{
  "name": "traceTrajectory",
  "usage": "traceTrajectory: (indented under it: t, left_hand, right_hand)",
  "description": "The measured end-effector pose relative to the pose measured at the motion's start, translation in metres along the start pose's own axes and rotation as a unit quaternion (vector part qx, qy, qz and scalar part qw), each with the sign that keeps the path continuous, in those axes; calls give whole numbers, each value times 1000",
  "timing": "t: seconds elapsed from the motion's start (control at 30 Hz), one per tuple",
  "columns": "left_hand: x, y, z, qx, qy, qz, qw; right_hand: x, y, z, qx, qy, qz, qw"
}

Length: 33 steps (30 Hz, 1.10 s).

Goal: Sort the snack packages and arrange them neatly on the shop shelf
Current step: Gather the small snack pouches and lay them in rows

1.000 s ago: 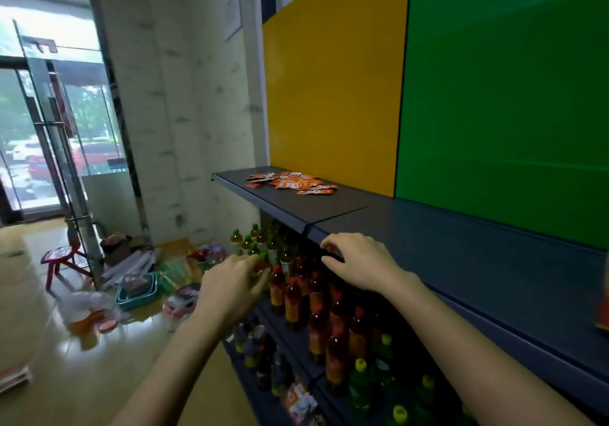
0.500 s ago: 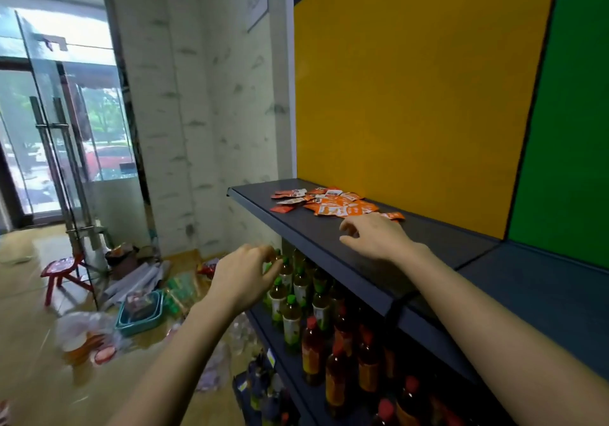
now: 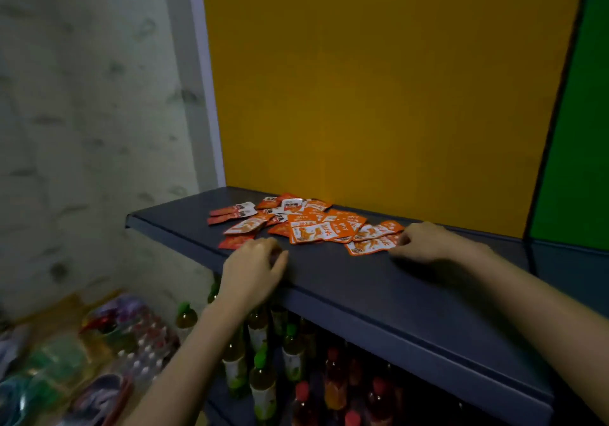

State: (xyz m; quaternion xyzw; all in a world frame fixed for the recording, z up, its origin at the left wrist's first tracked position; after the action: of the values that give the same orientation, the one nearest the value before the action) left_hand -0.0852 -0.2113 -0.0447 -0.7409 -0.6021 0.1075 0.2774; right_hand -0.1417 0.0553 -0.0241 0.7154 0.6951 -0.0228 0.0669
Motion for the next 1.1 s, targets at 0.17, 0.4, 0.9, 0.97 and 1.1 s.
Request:
traceTrajectory:
  t: [0.17, 0.4, 0.9, 0.97, 1.1]
  left_hand:
    - [-29, -51, 28, -9, 75, 61, 995]
    - [-36, -101, 50, -53, 45, 85, 994]
    - [-27, -144, 96, -201, 13, 36, 979]
    - [-28, -147, 99, -200, 28, 33, 979]
    - [-25, -156, 100, -227, 94, -3, 969]
  right_hand:
    - [8, -17, 12, 17, -75, 150, 986]
    - [-23, -31, 24, 96, -154, 327, 927]
    - [-31, -91, 28, 160, -143, 400, 891]
    - [-27, -95, 30, 157, -163, 393, 891]
    - [-22, -96, 29, 152, -241, 368, 885]
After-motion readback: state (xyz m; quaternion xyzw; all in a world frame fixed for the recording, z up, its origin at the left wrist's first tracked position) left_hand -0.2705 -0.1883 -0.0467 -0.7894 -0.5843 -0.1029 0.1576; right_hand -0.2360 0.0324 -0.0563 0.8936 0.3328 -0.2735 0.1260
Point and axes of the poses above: each hand's wrist, its own y-axis away from the middle knuckle, its own z-axis out of the palm, x = y × z, the point moved 4 cm from there along -y, towards the middle knuckle, and after that the axes turned 7 degrees about z, right-handed, at the moved point
